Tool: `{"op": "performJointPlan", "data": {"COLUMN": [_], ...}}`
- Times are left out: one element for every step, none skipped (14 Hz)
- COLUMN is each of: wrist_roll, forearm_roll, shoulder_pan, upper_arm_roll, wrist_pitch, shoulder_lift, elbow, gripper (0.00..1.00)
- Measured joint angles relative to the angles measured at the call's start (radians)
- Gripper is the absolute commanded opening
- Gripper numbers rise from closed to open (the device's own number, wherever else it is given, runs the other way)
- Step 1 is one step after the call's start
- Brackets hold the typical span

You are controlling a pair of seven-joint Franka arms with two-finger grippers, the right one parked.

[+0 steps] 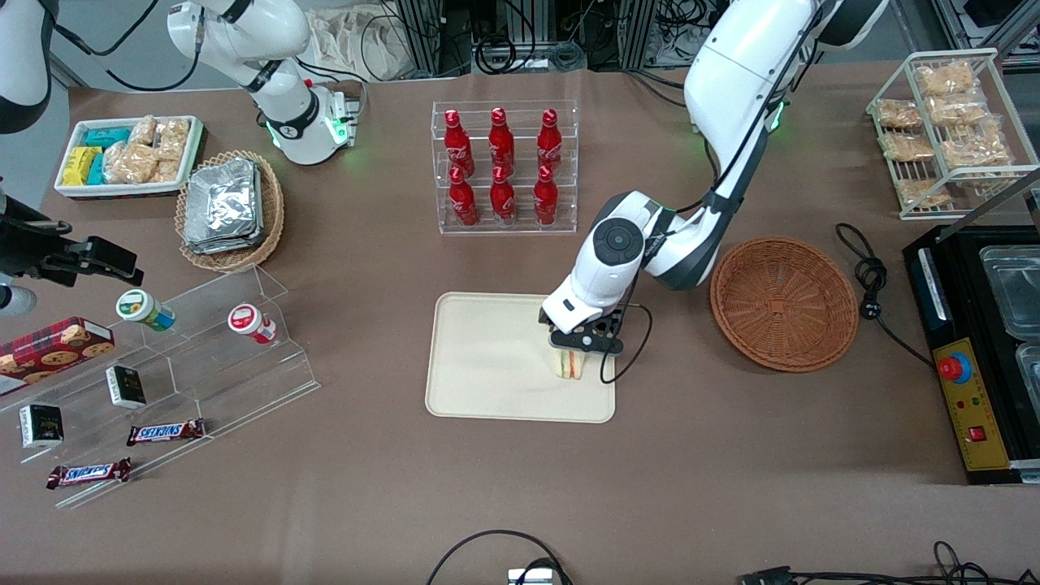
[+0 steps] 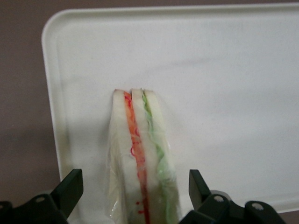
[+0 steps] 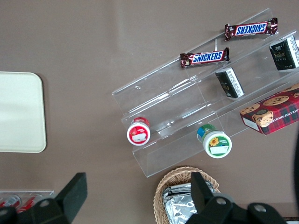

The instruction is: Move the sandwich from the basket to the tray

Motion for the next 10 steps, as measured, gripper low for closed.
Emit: {"op": "performJointPlan", "data": {"wrist_roll": [-0.017,-0.032,-0.045,-0.063,-0.077,-0.084,-0.086,-0.086,-0.086,-0.086], "forearm_roll": [0.0,0.0,0.0,0.001,0.003,0.003,0.003,0.003,0.003,0.004], "shoulder_pan": [0.001,0.002,0.004,0.006,0.007,0.008,0.01,0.011,0.013,0.015], "upper_arm_roll": [0.003,0.008,0.016,0.026,0.042,0.063,0.087,0.111,0.139,0.167], "wrist_pitch": [-0.063,-0.125,-0.176,-0.215,-0.239,-0.256,-0.278,-0.307,-0.342,-0.383], "shoulder_lift": [-0.001,-0.002,-0.004,-0.009,-0.016,-0.028,-0.045,-0.065,-0.091,-0.123], "elbow": [0.046,0.094,0.138,0.174,0.198,0.212,0.218,0.222,0.225,0.226], "gripper": [1.0,1.0,1.0,1.0,1.0,1.0,1.0,1.0,1.0,1.0]}}
